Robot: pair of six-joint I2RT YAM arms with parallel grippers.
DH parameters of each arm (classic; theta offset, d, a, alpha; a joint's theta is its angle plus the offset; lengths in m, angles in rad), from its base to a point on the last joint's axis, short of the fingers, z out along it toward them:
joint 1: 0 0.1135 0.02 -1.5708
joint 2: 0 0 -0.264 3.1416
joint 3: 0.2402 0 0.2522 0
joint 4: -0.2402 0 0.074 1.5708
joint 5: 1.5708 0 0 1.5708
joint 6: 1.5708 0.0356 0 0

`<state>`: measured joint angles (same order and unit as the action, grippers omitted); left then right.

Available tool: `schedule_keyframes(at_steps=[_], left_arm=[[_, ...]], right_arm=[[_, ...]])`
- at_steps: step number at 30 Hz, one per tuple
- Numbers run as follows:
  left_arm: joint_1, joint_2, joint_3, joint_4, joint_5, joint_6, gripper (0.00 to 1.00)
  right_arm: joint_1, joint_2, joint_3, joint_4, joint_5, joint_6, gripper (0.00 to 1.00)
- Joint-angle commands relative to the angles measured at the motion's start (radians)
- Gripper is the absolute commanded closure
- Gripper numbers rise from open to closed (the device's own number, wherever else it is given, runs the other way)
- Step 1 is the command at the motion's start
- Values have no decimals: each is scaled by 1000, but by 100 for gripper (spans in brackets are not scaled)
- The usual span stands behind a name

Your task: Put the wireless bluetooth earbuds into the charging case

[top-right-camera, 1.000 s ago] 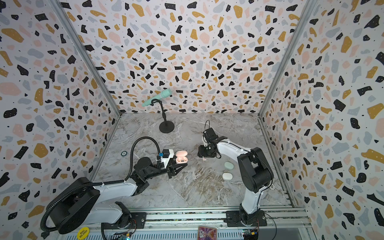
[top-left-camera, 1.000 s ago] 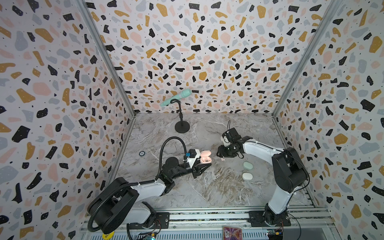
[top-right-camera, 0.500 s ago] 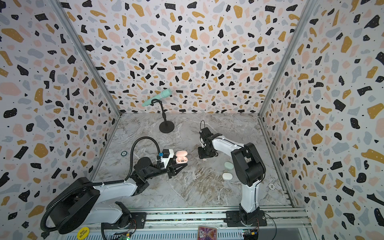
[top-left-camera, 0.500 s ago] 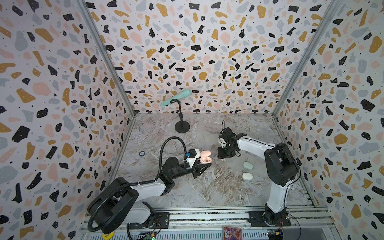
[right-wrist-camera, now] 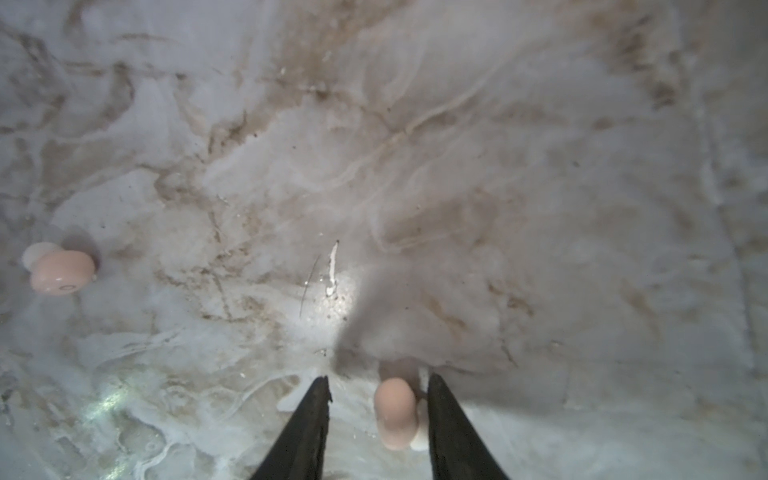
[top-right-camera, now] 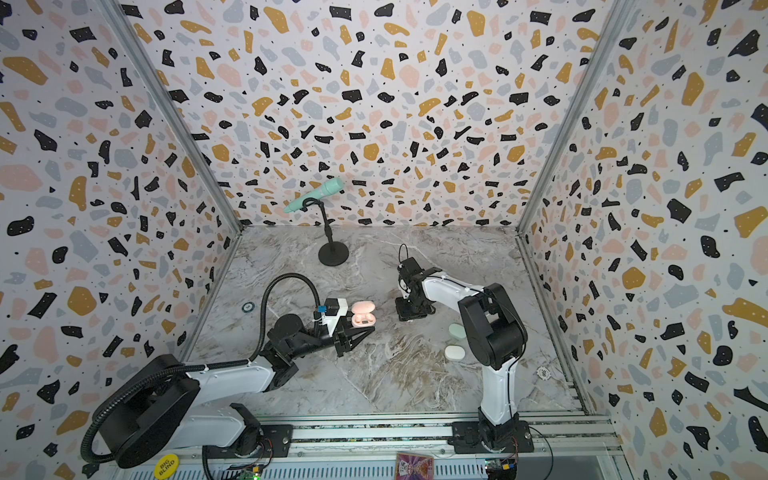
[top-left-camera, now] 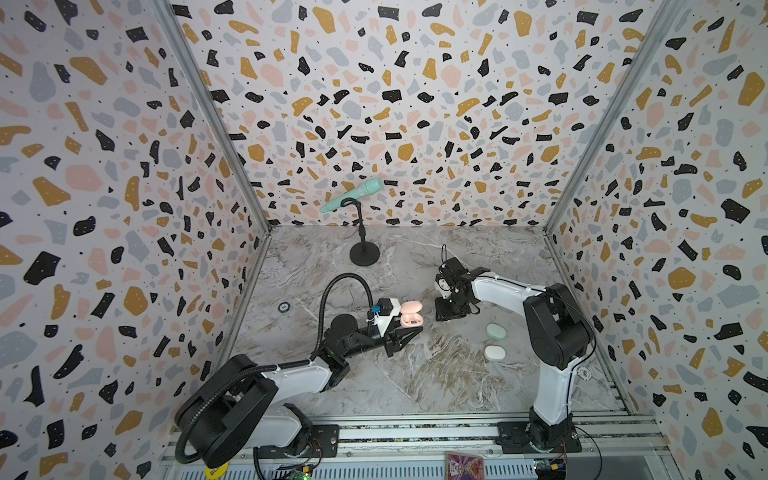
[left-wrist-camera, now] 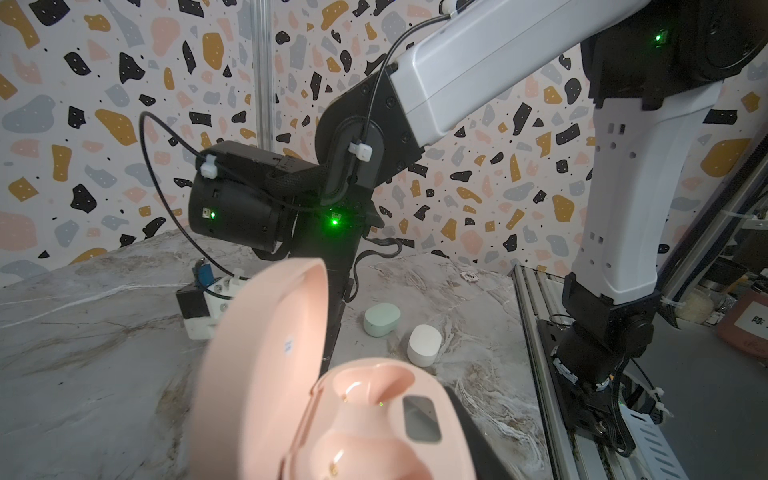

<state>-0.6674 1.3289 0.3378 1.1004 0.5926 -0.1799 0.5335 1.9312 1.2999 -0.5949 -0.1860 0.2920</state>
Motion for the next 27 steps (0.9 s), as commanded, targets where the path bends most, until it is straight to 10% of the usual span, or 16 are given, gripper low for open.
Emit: schedule_keyframes(at_steps=[1,27], left_arm=[[8,-15,-8,55,4,-6,56],[10,-20,-5,47,1,-3,56]], right_arm=[[9,-8,34,-37,5,-4,61],[35,0,29,-53,72,19,84]])
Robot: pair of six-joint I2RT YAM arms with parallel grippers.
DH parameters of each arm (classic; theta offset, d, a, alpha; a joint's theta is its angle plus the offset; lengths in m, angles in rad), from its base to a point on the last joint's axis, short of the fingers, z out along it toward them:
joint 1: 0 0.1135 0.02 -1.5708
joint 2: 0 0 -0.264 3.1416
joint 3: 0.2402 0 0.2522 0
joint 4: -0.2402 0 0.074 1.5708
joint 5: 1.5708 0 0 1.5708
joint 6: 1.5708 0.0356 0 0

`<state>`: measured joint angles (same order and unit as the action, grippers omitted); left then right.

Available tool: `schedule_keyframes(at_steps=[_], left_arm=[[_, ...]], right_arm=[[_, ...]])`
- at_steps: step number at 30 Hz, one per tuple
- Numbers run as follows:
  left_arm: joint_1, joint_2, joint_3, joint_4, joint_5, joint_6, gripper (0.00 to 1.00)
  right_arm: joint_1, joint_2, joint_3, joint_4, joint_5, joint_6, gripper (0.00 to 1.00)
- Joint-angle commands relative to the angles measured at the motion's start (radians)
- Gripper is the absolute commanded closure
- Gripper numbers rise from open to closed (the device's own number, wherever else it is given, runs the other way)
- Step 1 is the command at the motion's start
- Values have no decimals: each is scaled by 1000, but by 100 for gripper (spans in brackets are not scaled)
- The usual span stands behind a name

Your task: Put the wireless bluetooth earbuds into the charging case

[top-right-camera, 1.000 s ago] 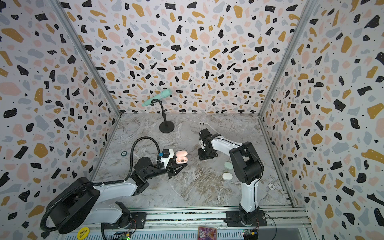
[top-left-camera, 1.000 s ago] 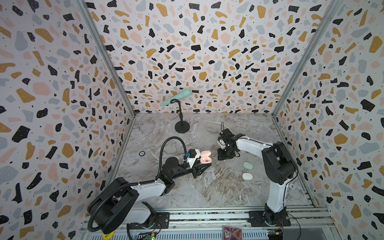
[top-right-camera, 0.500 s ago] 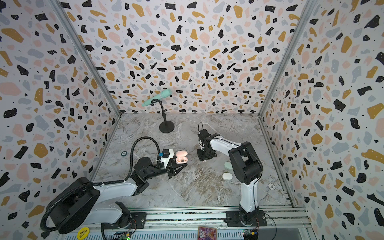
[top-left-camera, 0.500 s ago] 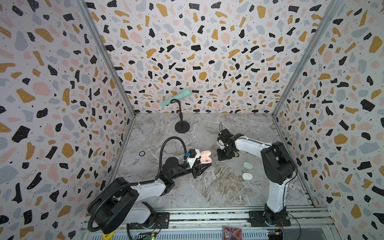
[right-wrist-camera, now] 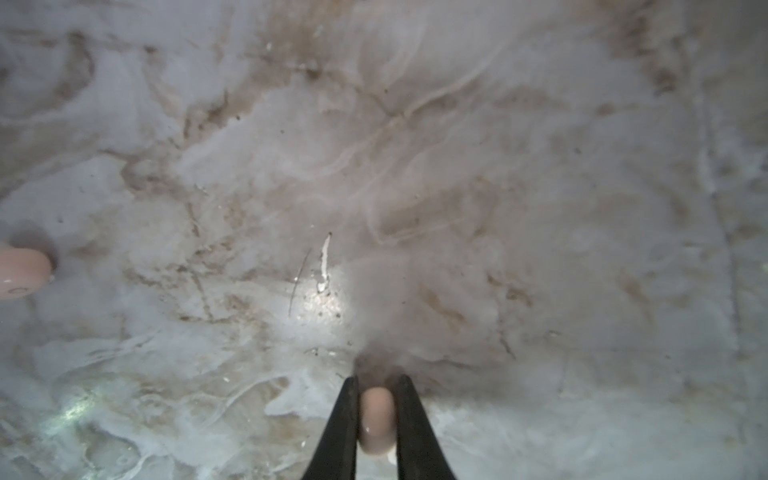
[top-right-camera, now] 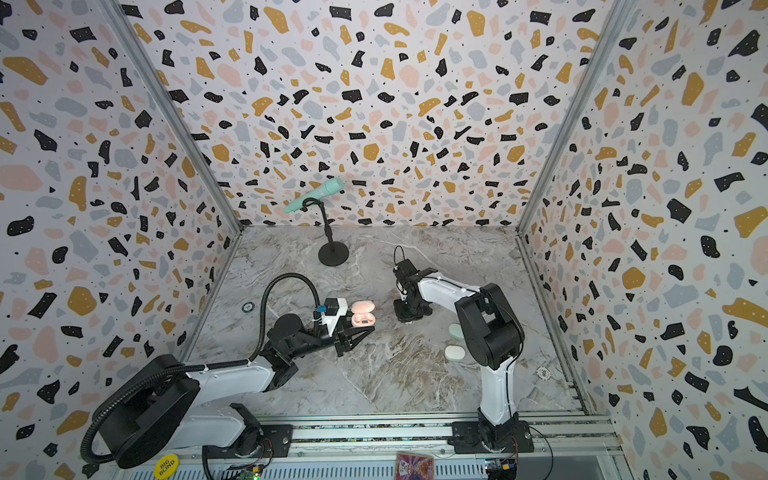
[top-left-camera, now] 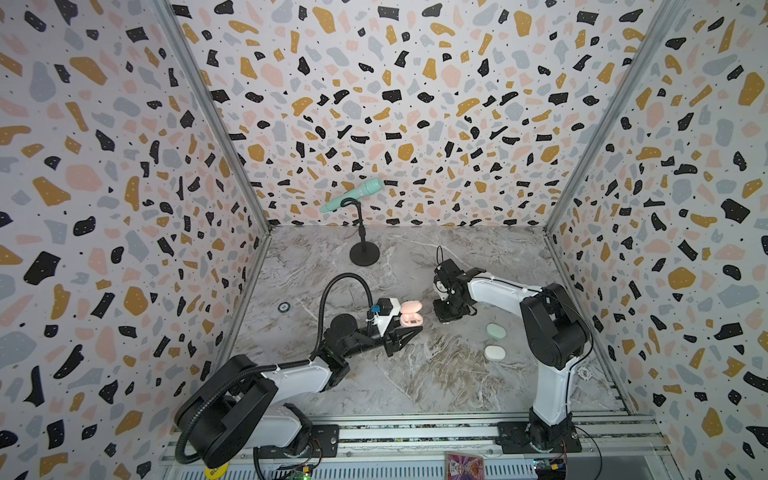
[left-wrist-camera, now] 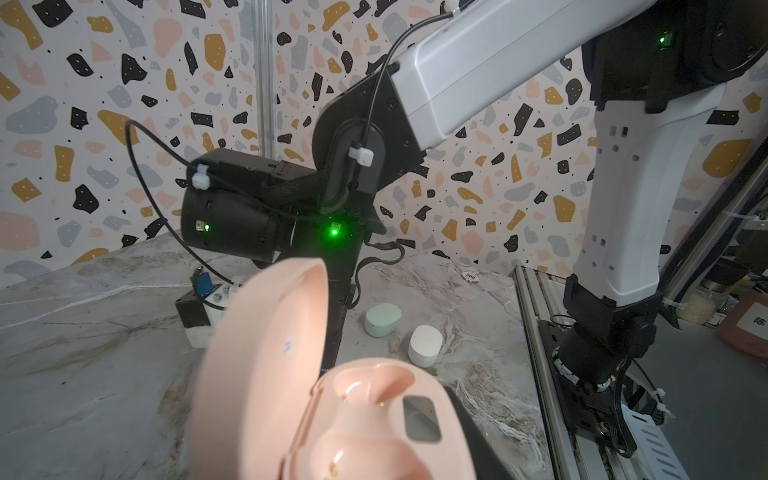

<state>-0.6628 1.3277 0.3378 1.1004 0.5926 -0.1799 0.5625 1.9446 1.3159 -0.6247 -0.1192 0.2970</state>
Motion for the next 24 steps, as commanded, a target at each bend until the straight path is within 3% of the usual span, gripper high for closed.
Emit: schedule_keyframes(at_steps=[1,15,24], left_arm=[[6,-20,-4,48,1,-3,56],[5,6,36,62,24,-21,56],[5,34,80,100,61,-51,56]], right_arm=[[6,-21,13,-23,3,16,84],[-57,-298,-86,7,-194,56,86],[-146,-578,-198,62,-486,34,85]])
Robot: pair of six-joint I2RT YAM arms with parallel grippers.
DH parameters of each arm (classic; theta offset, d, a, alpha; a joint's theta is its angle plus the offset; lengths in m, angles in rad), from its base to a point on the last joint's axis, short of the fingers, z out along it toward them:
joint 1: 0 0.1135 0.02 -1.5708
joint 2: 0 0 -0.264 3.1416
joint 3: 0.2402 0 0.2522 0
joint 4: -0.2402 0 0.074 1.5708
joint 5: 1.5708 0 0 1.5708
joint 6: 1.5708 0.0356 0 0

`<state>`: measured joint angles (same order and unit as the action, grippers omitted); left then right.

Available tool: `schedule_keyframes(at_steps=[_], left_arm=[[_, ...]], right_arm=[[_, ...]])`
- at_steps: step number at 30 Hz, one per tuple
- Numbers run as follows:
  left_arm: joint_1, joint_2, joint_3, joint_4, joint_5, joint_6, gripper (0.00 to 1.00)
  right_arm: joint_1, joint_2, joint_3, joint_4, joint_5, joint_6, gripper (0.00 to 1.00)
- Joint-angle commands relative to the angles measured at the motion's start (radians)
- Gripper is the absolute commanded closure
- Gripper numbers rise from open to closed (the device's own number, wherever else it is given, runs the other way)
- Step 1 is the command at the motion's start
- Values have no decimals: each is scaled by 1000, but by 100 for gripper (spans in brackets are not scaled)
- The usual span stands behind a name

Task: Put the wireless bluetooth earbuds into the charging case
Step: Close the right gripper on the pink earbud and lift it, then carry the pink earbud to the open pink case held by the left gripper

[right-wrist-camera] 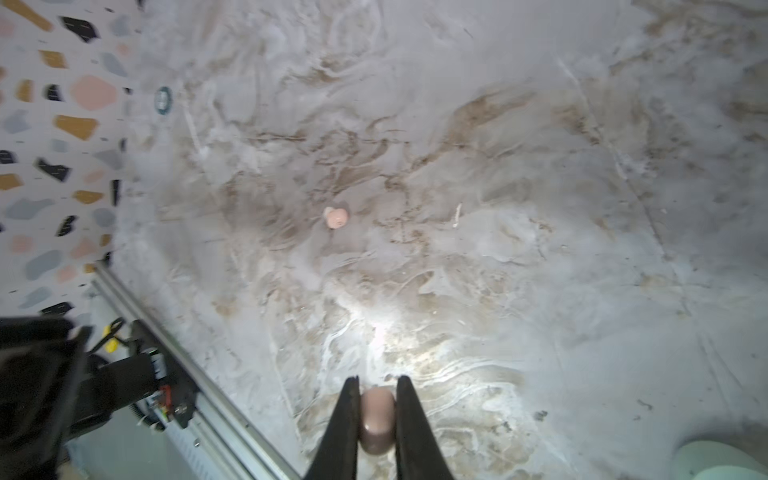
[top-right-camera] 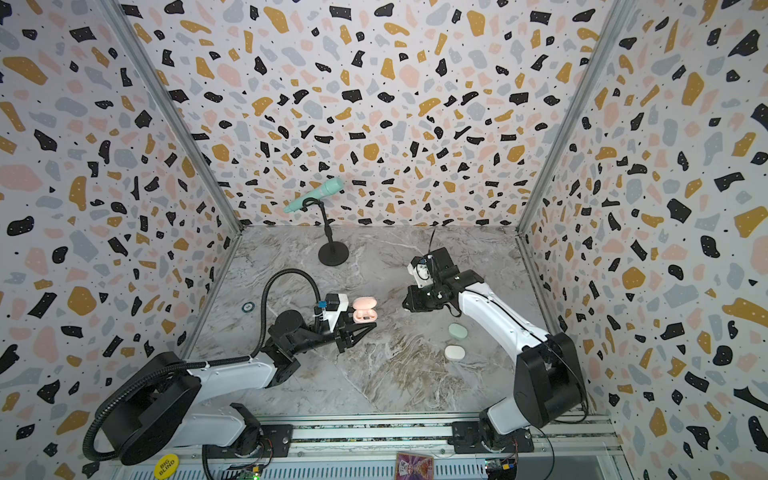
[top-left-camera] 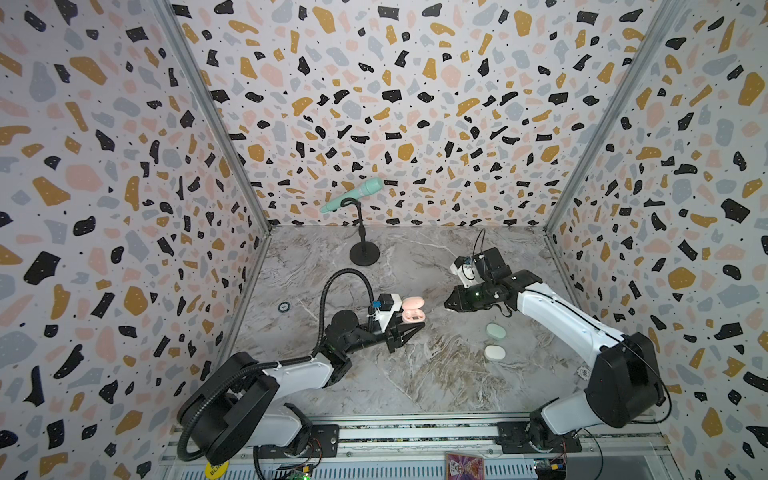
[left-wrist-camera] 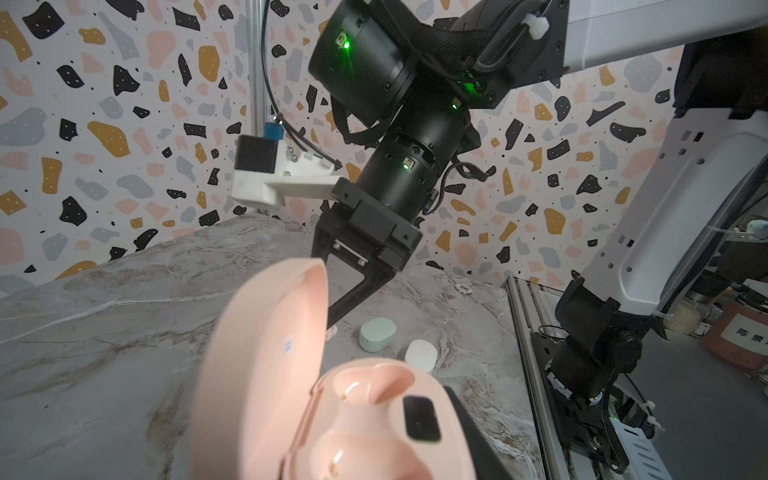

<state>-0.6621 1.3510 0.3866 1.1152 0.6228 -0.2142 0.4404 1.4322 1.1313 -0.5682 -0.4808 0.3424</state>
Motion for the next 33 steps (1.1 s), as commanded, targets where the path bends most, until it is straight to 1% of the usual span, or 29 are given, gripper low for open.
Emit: schedule_keyframes(at_steps=[1,7,13,18,22,33], left_arm=[[3,17,35,91,37,-19,56],[-1,40,60,123,69,-41,56],[-12,50,79,135,98,-49,55],[-21,56,86,138,115,-51,55],[-31,56,95,139,124,-51,55],[-47,43,113,126,135,-43,54]], right_arm=[[-32,-95,-20,5,-147,-19,85],[-42,-219,-21,9,-315,-80,84],[-36,-261,-32,83,-488,-79,84],[18,-264,-34,129,-543,-74,84],[71,-241,-31,155,-542,-64,84],[98,-211,-25,196,-535,-48,84]])
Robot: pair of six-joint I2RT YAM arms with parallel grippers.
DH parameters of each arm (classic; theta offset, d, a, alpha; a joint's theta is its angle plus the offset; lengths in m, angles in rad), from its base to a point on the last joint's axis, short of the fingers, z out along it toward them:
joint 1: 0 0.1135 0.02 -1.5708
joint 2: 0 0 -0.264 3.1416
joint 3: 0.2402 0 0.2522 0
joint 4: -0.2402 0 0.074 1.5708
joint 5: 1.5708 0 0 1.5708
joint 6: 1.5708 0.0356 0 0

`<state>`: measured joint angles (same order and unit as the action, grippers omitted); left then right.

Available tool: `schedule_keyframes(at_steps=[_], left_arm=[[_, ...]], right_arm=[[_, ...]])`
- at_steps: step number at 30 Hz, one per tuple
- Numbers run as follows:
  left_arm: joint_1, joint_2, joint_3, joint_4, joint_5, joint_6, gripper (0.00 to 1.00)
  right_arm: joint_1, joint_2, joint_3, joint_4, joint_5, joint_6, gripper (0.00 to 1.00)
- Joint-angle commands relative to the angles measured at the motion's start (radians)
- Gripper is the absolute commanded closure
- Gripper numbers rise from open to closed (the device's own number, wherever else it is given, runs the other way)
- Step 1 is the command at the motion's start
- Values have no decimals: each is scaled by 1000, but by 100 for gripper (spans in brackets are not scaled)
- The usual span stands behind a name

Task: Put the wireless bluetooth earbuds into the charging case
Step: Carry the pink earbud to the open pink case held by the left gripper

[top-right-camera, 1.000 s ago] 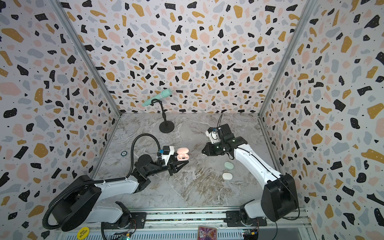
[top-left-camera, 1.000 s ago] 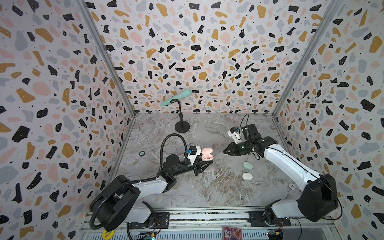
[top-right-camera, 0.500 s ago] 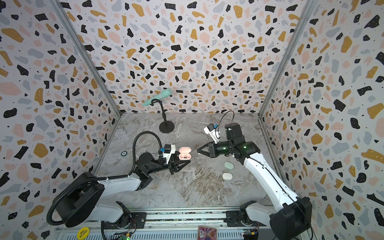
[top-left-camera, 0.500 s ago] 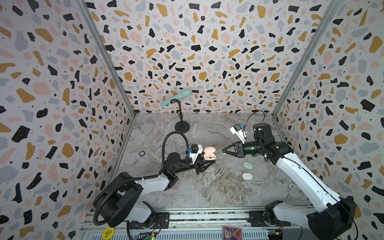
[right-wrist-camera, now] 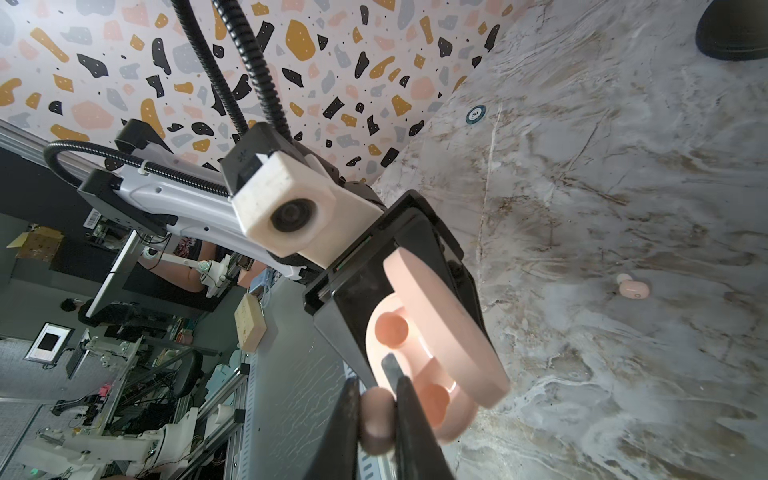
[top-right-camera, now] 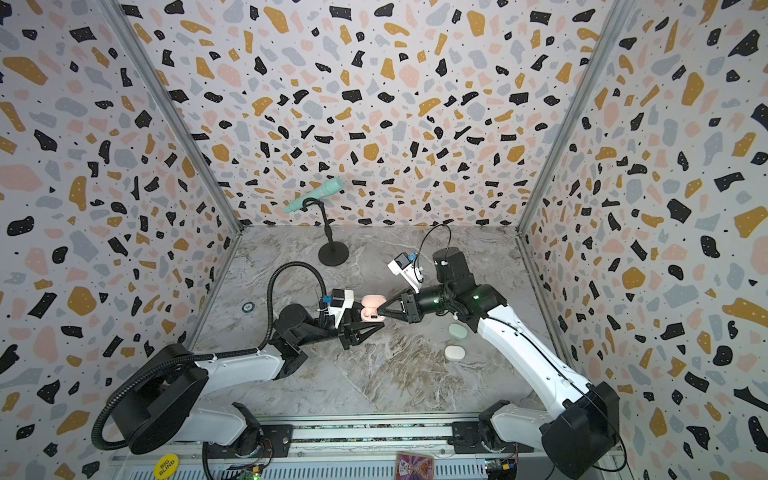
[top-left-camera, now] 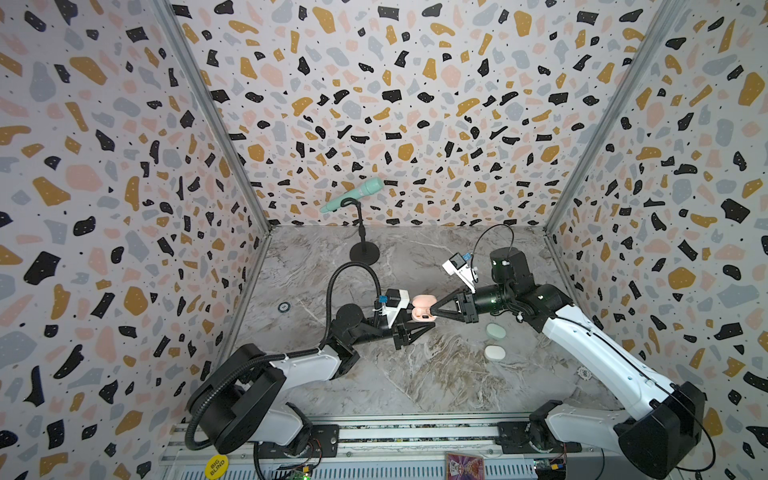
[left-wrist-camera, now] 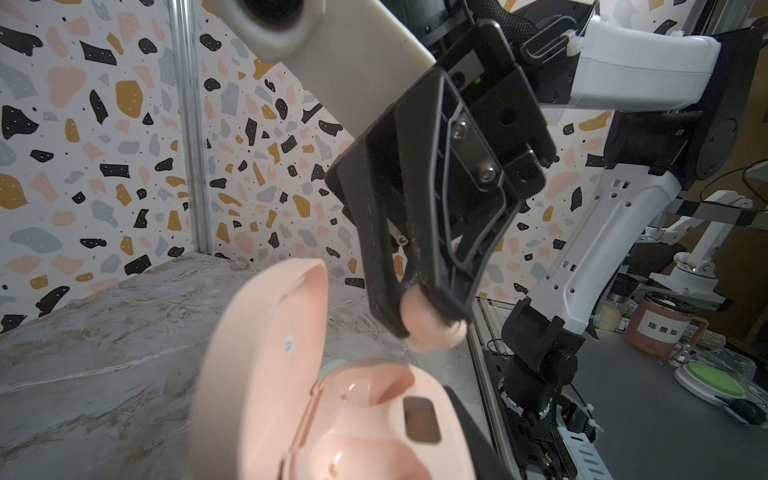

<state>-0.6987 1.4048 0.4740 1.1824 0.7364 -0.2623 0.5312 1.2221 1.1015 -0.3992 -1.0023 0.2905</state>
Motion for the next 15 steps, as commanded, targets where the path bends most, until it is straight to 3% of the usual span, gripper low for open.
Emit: schedule_keyframes(at_steps=[1,15], left_arm=[[-13,-13,28,57,23,5,55],[-17,-37,25,37,19,20,54]], right_arm=[[8,4,7,28,-10,3,83],[23,26,9,15,30,-1,82]])
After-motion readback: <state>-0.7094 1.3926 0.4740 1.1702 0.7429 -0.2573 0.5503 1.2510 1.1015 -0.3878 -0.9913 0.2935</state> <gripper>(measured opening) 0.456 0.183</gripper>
